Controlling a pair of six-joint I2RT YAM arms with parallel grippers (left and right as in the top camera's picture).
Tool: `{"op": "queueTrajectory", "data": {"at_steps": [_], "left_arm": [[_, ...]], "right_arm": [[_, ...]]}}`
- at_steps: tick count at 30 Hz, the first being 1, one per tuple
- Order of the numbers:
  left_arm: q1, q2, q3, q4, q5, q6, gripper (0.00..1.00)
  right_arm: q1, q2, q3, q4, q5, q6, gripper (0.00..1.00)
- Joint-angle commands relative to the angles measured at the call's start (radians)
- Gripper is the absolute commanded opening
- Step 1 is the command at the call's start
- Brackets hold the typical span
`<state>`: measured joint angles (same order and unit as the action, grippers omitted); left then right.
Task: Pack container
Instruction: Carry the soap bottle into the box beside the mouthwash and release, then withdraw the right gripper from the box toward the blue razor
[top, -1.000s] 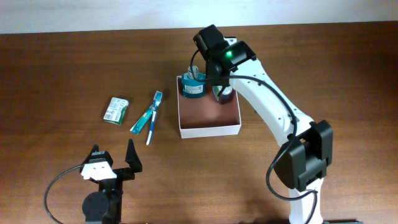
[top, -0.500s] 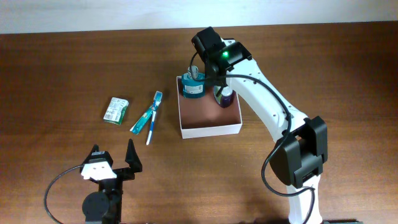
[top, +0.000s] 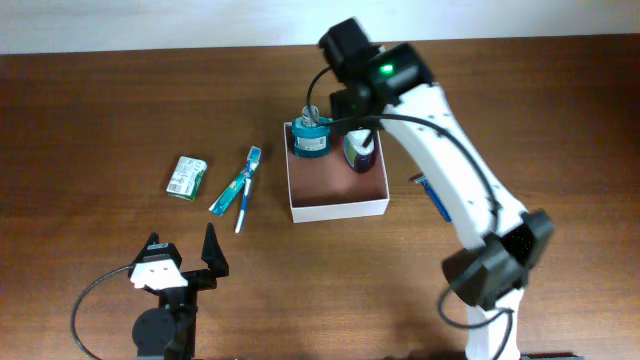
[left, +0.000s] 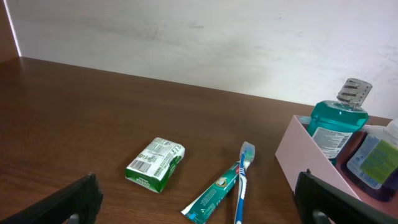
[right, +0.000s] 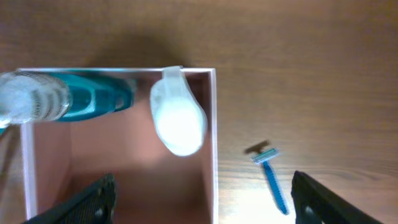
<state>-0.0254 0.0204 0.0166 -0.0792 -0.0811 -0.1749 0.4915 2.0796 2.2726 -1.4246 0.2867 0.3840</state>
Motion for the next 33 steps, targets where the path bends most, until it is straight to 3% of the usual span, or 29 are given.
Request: {"op": "queueTrajectory", "data": {"at_steps": [1,4,6,8,9,10,11,18,33], "left_arm": [[0.003,-0.008,-0.007,0.003,0.01,0.019,1.0],[0.003,-0.008,-0.007,0.003,0.01,0.019,0.99],[0.003,-0.008,-0.007,0.003,0.01,0.019,0.99],[0.003,-0.008,-0.007,0.003,0.01,0.019,1.0],[0.003,-0.008,-0.007,0.003,0.01,0.019,0.99],[0.003,-0.008,-0.007,0.003,0.01,0.019,0.99],[0.003,-0.008,-0.007,0.003,0.01,0.019,0.99],[0.003,-0.008,-0.007,0.003,0.01,0.019,0.99],[0.003,-0.008,-0.007,0.003,0.01,0.019,0.99]], "right_arm": [[-0.059,-0.094,0.041,-0.067,0.04,-0.041,0.83],[-0.114,-0.097,0.04,-0.13,0.039,-0.04,0.82],[-0.159,-0.096,0.022,-0.15,0.038,-0.04,0.73],[-0.201,-0.096,0.004,-0.159,0.037,-0.041,0.52],[-0.234,-0.095,-0.023,-0.153,0.014,-0.066,0.21],[-0.25,-0.095,-0.038,-0.149,-0.008,-0.082,0.08],[-0.261,-0.095,-0.049,-0.145,-0.026,-0.096,0.04],[-0.335,-0.095,-0.234,-0.071,-0.29,-0.254,0.04],[-0.334,-0.095,-0.615,0.151,-0.394,-0.276,0.04]]}}
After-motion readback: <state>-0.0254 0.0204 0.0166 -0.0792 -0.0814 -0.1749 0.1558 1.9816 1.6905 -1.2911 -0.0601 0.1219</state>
